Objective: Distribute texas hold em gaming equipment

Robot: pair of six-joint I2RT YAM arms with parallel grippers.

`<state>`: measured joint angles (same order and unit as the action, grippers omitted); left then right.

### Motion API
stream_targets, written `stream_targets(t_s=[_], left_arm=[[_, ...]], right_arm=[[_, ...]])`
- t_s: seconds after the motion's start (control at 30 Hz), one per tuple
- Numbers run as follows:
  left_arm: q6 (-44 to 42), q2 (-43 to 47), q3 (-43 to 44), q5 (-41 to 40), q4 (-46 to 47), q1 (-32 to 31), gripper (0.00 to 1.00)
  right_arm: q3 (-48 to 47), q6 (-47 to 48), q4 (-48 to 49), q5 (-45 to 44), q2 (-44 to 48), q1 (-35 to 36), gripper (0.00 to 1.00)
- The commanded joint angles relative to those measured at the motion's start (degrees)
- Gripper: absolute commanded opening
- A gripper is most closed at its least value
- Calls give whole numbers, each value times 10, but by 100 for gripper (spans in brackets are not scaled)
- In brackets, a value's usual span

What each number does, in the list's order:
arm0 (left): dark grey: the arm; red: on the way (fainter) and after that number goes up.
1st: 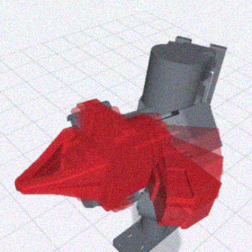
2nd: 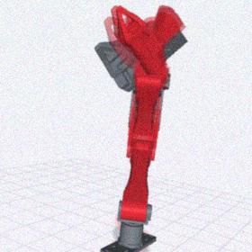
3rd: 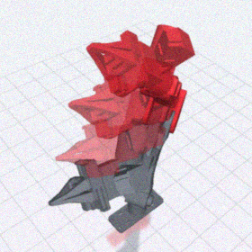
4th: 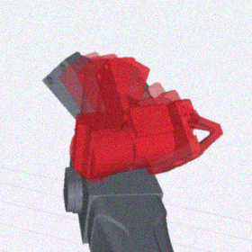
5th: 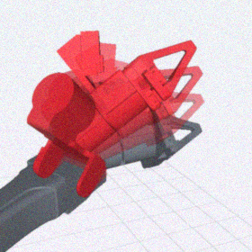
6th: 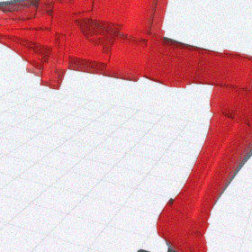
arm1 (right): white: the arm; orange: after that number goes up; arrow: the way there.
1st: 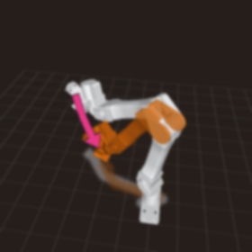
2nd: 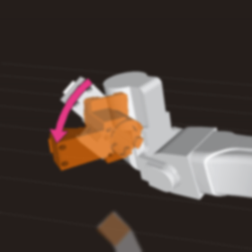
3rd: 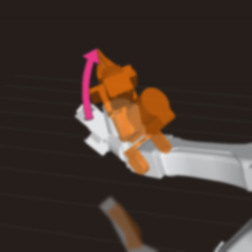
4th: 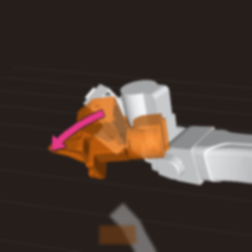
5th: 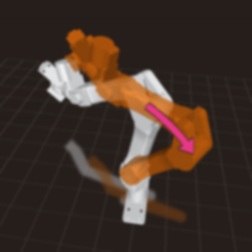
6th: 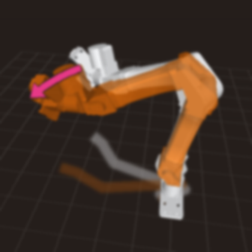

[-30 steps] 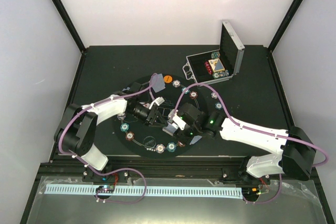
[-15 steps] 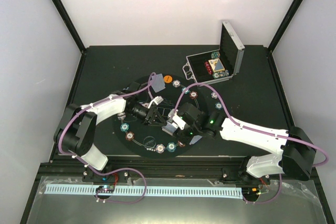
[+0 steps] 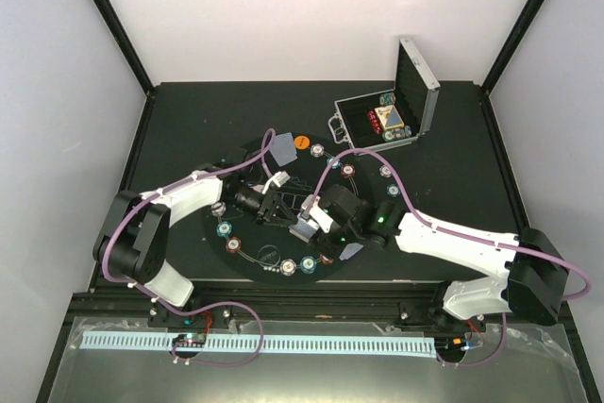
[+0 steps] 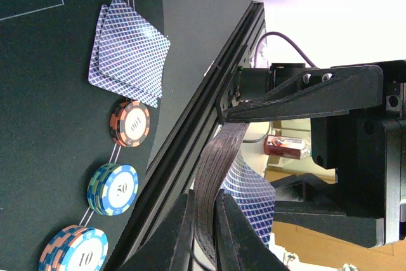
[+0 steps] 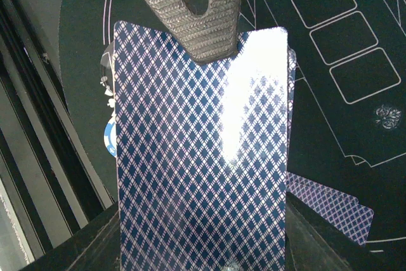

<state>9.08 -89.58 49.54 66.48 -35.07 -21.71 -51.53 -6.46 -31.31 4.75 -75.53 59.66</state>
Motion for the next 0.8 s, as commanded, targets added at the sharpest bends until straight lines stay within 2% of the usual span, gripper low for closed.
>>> stream_targets(t_s=[0.0, 0.23, 0.43, 0.77], left_arm=[[-4, 14, -8, 17, -2, 6, 12], [-13, 15, -5, 9, -15, 7, 13], [-16, 20, -7, 4, -22, 7, 22], [-13, 16, -11, 21, -18, 6, 22]], right_arm=[[9, -11, -1, -13, 14, -1, 56], [8, -10, -1, -14, 13, -1, 56], [9, -10, 0, -13, 13, -1, 56], [8, -10, 2, -12, 10, -1, 55]])
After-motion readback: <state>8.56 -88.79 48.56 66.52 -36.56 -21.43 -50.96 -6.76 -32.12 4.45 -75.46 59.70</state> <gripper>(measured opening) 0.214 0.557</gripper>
